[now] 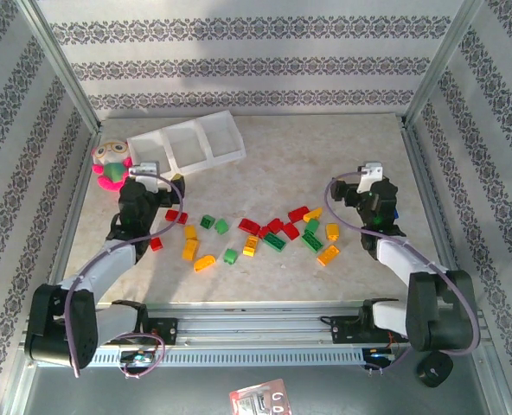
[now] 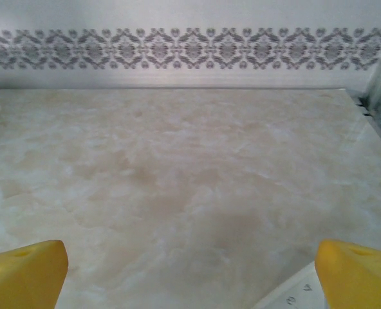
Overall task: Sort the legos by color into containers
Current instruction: Move the container to the top-center of the table.
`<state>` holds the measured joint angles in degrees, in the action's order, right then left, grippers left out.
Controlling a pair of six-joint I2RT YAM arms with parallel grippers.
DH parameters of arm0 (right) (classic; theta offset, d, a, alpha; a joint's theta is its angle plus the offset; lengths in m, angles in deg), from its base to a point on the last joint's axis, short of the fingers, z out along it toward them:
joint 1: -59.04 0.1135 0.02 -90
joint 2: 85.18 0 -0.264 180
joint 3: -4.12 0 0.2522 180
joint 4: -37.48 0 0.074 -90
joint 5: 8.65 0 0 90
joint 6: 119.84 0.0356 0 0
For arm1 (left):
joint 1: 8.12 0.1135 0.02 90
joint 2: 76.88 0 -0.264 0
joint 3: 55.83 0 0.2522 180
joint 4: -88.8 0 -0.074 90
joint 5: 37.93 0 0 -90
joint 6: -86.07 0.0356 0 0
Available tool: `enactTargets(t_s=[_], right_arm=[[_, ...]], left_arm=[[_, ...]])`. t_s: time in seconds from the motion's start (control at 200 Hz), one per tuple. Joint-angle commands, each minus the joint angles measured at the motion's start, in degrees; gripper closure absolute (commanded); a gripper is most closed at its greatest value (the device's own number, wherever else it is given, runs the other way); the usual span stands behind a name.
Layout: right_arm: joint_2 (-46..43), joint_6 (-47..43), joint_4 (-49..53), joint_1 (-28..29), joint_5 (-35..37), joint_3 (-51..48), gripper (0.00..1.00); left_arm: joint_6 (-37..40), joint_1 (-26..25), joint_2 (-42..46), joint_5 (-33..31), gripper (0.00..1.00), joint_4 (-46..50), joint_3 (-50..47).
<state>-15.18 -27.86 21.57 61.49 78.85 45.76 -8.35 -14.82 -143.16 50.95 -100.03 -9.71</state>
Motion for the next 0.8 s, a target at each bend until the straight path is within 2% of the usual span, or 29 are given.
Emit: enactTargets(t_s=[0.0,0.16,0.265,0.375,0.45,0.525,0.645,0.794], right_arm=[[-1.4,0.3,8.59,3.43,-2.76,3.81,0.02],[-1.36,0.07,12.08,10.64,-3.82,7.69,0.02],[-0.46,-0.4,13.91,15.77,-2.87,10.49,0.02],[1.28,0.8,14.39,20.54,-2.16,12.68,0.02],[2.69,1.39,14.55,23.0,-2.13,14.14,0.02],[3.83,1.7,14.81,25.03,-1.77,15.04,0.02],[5.67,4.62,14.22,26.09,-2.57,15.28,0.02],[6.06,3.74,15.64,26.79,-4.02,15.89,0.02]], left_arm=[[-4.71,-2.24,-1.33,-4.32,0.01,15.74,7.51],[-10.5,-4.5,-10.23,-8.26,0.01,30.9,23.14],[-13.72,-4.88,-17.44,-7.97,0.01,39.57,33.79],[-15.13,-4.98,-24.3,-8.22,0.01,41.76,40.64],[-17.91,-4.77,-29.03,-10.9,0.01,45.13,45.65],[-20.94,-3.91,-33.94,-10.85,0.0,47.82,50.04],[-23.44,-2.85,-41.41,-10.81,0.01,51.23,56.38],[-26.08,-1.26,-48.39,-9.02,0.04,52.3,60.94]])
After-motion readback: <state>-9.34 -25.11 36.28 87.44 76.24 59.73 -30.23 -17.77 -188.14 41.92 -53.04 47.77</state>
